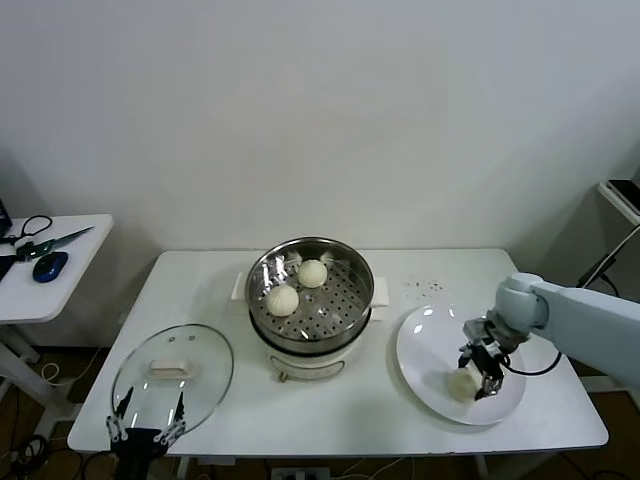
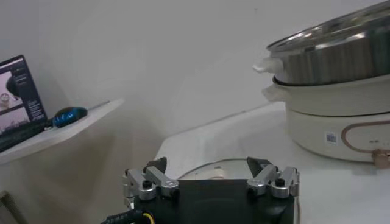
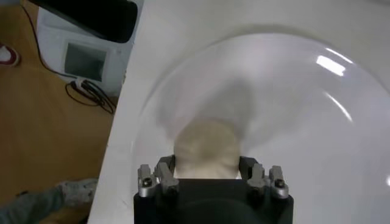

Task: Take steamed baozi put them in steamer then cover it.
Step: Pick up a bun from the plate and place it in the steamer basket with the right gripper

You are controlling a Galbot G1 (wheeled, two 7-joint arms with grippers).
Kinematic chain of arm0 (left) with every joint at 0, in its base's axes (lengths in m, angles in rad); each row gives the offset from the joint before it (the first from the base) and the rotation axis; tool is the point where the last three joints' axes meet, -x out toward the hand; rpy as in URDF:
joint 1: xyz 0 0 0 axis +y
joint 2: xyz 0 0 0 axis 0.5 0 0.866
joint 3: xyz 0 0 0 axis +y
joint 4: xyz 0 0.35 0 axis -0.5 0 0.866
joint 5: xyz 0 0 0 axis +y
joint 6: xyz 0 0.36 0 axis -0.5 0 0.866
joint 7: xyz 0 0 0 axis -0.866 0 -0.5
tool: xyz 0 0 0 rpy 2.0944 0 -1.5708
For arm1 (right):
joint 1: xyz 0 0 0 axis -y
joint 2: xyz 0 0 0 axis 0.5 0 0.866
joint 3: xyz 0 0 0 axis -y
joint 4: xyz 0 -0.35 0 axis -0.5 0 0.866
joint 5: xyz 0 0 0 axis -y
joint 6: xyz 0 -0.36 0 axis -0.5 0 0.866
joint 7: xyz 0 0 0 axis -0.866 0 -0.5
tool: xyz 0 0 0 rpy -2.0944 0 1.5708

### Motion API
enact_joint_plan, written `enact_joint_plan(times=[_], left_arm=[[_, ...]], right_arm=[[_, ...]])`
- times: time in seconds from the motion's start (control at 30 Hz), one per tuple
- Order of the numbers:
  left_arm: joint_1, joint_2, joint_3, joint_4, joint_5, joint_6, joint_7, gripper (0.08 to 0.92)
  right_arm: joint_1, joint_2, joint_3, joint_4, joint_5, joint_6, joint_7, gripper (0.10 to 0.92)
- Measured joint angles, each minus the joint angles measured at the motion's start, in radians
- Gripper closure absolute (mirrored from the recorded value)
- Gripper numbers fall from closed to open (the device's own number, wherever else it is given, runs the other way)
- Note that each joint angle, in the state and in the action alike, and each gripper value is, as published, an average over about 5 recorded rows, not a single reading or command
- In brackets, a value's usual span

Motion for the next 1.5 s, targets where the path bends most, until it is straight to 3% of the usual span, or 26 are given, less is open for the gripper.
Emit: enact_joint_plan(times=[0.63,1.03,1.5], left_arm=[[0.018,0.0,0.0,-0.01,-0.001,-0.01,0.001,0.177],[0.024,0.008,0.0,-0.018,-0.005,-0.008,0.002,0.177],[0.023,0.018,-0.005,-0.003,-0.017,-0.007,0.0,0.177]], right_arm=[[0.483,0.37,-0.129,-0.063,-0.075,0.456,-0.029,0.347],[0.43,0.656,-0.077,-0.096,-0.14,0.535,-0.046,0.347],[0.313,0.781,-0.101,-0.089,-0.176,0.562,-0.052,0.342]])
